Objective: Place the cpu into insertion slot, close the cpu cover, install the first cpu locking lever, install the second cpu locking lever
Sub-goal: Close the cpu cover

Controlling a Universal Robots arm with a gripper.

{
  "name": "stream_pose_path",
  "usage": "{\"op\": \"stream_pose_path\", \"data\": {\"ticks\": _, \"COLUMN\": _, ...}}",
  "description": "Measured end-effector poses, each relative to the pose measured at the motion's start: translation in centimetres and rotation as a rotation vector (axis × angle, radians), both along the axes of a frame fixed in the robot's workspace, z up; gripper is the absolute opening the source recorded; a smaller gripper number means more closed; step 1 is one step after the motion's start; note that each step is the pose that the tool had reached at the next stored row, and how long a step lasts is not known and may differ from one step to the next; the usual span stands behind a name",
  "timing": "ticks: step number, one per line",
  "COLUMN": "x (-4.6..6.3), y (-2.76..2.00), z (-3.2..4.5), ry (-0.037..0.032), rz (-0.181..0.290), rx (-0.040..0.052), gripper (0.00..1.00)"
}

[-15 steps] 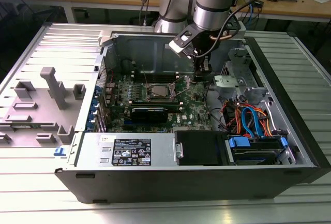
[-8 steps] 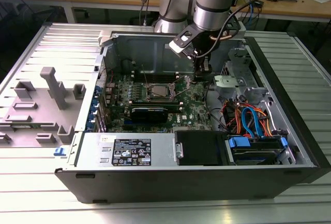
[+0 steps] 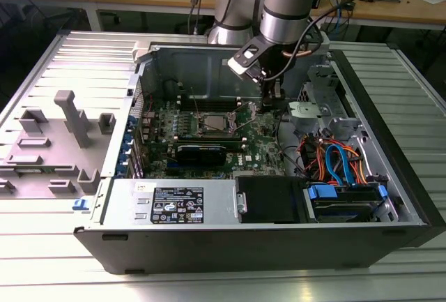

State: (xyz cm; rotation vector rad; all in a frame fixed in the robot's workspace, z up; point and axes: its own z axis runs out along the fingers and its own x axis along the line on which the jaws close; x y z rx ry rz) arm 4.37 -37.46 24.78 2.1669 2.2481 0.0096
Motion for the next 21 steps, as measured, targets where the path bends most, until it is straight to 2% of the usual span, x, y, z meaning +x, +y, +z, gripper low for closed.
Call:
{"op": "stream_pose_path", "data": {"ticks": 4, "x": -0.2, "y": -0.17, "z": -0.6, "ry": 0.0019, "rz": 0.001, "rx": 0.0001, "gripper": 0.11}}
{"op": "stream_pose_path", "data": {"ticks": 8, "x": -0.8, "y": -0.18, "z": -0.63, "ry": 0.0022, "rz": 0.002, "rx": 0.001, "gripper": 0.11}}
{"op": "stream_pose_path", "data": {"ticks": 21, "x": -1.5, "y": -0.17, "z": -0.64, "ry": 0.0021, "rz": 0.002, "rx": 0.0049, "gripper": 0.11}}
